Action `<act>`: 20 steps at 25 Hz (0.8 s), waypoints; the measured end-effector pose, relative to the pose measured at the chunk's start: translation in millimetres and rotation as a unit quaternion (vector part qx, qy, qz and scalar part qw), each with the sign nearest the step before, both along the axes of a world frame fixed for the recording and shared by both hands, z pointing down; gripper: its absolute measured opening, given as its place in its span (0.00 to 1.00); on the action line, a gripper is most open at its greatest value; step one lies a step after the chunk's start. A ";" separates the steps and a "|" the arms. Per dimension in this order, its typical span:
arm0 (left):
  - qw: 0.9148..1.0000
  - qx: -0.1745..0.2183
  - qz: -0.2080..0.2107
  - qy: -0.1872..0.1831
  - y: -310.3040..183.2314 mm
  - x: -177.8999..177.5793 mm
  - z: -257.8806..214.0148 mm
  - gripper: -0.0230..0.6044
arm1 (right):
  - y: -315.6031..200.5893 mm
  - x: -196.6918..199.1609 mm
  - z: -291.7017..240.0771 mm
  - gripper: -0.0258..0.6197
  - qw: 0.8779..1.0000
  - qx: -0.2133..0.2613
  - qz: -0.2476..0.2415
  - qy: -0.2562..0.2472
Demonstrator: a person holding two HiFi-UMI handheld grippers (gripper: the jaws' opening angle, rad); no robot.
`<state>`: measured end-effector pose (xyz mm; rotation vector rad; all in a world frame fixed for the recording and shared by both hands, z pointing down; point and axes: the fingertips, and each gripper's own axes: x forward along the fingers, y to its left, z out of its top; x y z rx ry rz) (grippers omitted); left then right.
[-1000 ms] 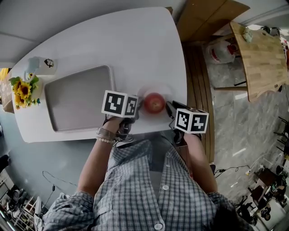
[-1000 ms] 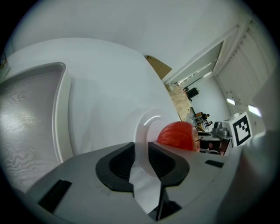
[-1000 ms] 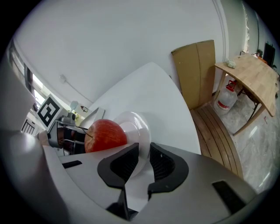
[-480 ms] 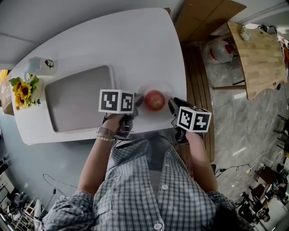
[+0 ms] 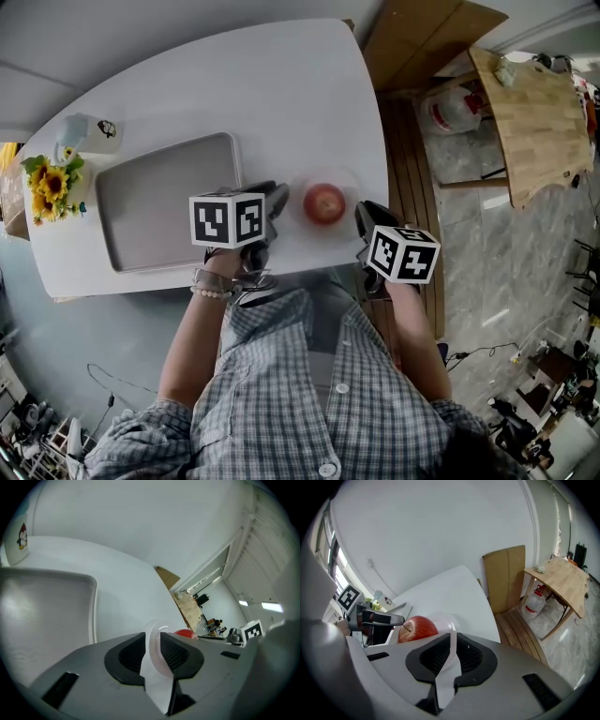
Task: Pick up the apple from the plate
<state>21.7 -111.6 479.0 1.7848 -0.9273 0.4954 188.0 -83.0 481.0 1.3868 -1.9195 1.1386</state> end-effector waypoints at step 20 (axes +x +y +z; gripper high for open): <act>0.954 0.280 0.095 -0.041 17.6 -32.0 -135.4 0.05 | 2.2 -76.5 -141.7 0.09 0.960 0.234 -0.150 0.007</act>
